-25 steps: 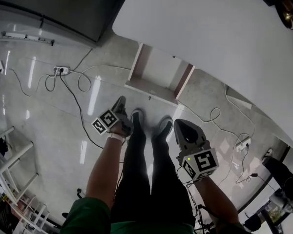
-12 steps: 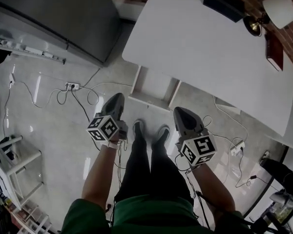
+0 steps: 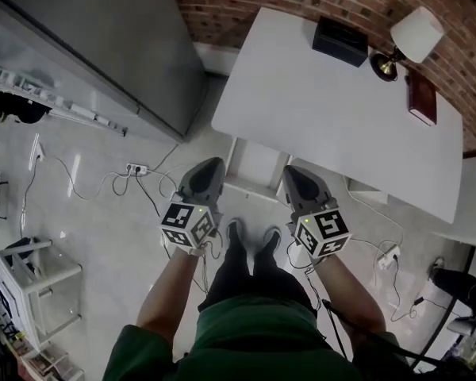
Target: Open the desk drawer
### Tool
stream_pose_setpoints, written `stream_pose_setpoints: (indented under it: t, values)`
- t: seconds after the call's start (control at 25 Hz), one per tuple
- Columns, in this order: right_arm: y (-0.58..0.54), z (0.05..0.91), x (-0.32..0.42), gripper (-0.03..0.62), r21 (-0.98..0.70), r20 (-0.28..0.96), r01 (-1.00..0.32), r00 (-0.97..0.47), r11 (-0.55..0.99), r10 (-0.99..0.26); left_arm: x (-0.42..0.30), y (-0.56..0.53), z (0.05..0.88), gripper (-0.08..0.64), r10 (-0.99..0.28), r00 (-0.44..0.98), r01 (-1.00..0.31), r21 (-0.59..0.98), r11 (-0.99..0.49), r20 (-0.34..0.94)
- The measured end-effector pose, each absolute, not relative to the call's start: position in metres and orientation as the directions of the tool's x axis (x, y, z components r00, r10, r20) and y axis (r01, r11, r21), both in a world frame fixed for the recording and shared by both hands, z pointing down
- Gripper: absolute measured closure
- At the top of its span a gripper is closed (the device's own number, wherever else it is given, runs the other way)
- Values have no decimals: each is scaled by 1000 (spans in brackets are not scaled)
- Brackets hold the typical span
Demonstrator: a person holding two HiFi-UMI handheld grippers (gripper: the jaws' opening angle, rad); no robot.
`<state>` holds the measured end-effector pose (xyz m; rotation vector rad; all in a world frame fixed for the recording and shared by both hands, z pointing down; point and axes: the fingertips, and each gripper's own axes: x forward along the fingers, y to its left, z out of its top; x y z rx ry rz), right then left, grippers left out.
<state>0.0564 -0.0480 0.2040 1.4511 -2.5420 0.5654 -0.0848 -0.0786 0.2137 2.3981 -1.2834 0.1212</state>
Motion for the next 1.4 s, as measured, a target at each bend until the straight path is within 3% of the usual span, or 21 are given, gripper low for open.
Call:
stream_pose_setpoints:
  t: [0.2, 0.8, 1.4]
  values:
    - [-43, 167, 57, 591, -190, 304, -846, -533, 497, -790, -66, -75, 146, 538, -780, 599, -782, 347, -518, 183]
    - [-52, 45, 71, 591, -55, 156, -866, -500, 498, -852, -36, -71, 0, 538, -762, 648, -755, 134, -642, 1]
    - [-55, 12, 63, 591, -16, 119, -882, -469, 470, -875, -23, -66, -21, 538, -707, 707, -707, 1, -707, -16]
